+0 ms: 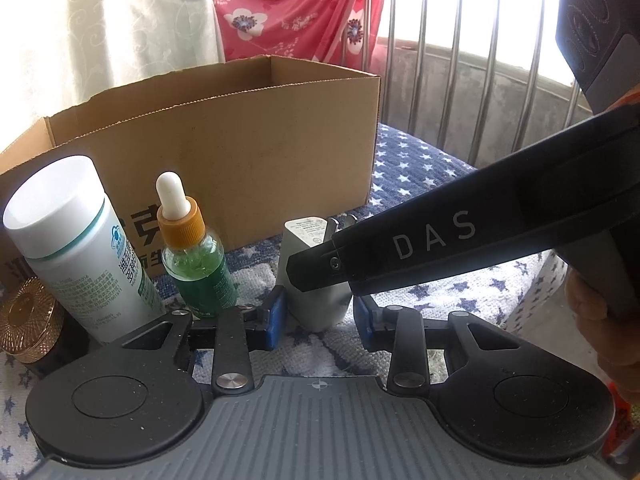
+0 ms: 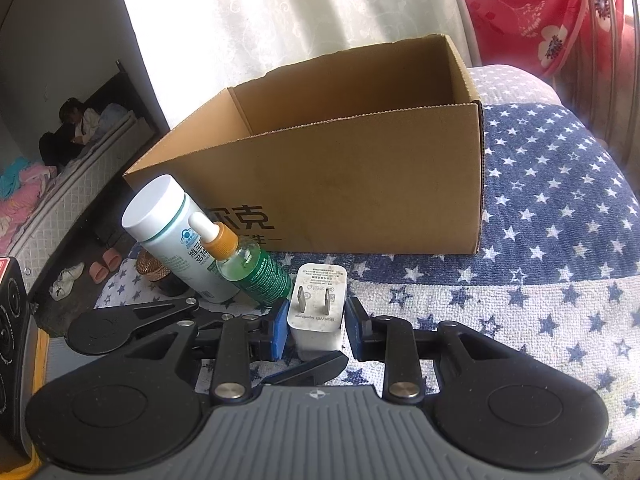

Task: Organize rigid objects
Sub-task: 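Carry the white charger into the box and open the right gripper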

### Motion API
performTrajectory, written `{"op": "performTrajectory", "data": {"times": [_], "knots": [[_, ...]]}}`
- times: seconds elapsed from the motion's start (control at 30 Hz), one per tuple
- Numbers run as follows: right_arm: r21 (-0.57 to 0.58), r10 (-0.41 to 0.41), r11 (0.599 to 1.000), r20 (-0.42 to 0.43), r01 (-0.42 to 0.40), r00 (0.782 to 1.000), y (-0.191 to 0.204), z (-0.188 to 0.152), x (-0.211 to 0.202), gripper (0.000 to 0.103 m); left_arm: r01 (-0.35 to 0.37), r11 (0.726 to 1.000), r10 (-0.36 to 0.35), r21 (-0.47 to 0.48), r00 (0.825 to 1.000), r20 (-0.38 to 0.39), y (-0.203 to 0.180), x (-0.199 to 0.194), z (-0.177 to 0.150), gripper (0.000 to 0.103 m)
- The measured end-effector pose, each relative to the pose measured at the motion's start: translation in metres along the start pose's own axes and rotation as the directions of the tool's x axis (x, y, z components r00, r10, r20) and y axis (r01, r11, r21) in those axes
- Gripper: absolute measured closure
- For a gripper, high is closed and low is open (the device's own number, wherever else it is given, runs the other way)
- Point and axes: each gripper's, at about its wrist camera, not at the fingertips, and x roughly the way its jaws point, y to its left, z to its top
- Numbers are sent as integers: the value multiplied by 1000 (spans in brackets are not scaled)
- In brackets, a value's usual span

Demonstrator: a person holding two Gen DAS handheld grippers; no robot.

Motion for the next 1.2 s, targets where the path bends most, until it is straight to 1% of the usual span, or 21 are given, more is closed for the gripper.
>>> {"op": "performTrajectory", "data": {"times": [0.1, 0.2, 0.3, 0.37, 0.47, 0.57, 0.63, 0.7, 0.77, 0.83, 0.9, 0.97, 1.07, 1.13, 1.2], "knots": [[0, -11, 1000, 12, 11, 1000, 3, -2, -5, 71, 2, 1000, -2, 1, 1000, 3, -2, -4, 2, 68], [-7, -21, 1000, 22, 21, 1000, 10, -2, -17, 71, 9, 1000, -9, 5, 1000, 13, -5, -17, 4, 68], [-31, -34, 999, 54, 36, 998, 23, 1, -38, 71, 9, 1000, -11, 28, 999, 50, -10, -37, 11, 68], [-68, -41, 997, 90, 47, 995, 36, 8, -56, 71, 3, 999, -7, 45, 996, 87, -12, -52, 17, 68], [-139, -45, 988, 149, 66, 988, 56, 25, -78, 71, -5, 997, -6, 72, 989, 149, -12, -74, 30, 68], [-195, -27, 979, 192, 65, 981, 72, 50, -88, 71, -31, 996, 13, 85, 979, 206, -5, -89, 48, 68], [-231, -8, 971, 197, 54, 980, 81, 69, -86, 71, -56, 994, 34, 90, 973, 228, 3, -93, 60, 68], [-246, 15, 969, 174, 29, 985, 85, 91, -77, 71, -77, 992, 52, 96, 970, 236, 13, -93, 73, 68], [-239, 37, 971, 138, -3, 990, 83, 116, -63, 71, -75, 993, 55, 88, 977, 207, 27, -86, 90, 68], [-225, 45, 974, 89, -24, 995, 79, 140, -42, 71, -53, 996, 42, 66, 987, 154, 48, -71, 108, 68], [-209, 40, 978, 39, -31, 998, 73, 161, -18, 71, -26, 999, 22, 39, 995, 92, 66, -52, 124, 68], [-194, 28, 981, -11, -29, 1000, 66, 179, 7, 71, 12, 1000, -11, -14, 1000, 14, 91, -26, 140, 68], [-173, 7, 985, -76, -20, 997, 54, 202, 43, 72, 46, 996, -53, -79, 995, -90, 120, 15, 162, 68], [-149, -3, 989, -133, -17, 991, 43, 216, 71, 72, 54, 993, -70, -109, 985, -157, 135, 40, 172, 68], [-134, -13, 991, -177, -11, 984, 32, 226, 95, 72, 61, 987, -94, -150, 970, -224, 147, 67, 182, 68]]}}
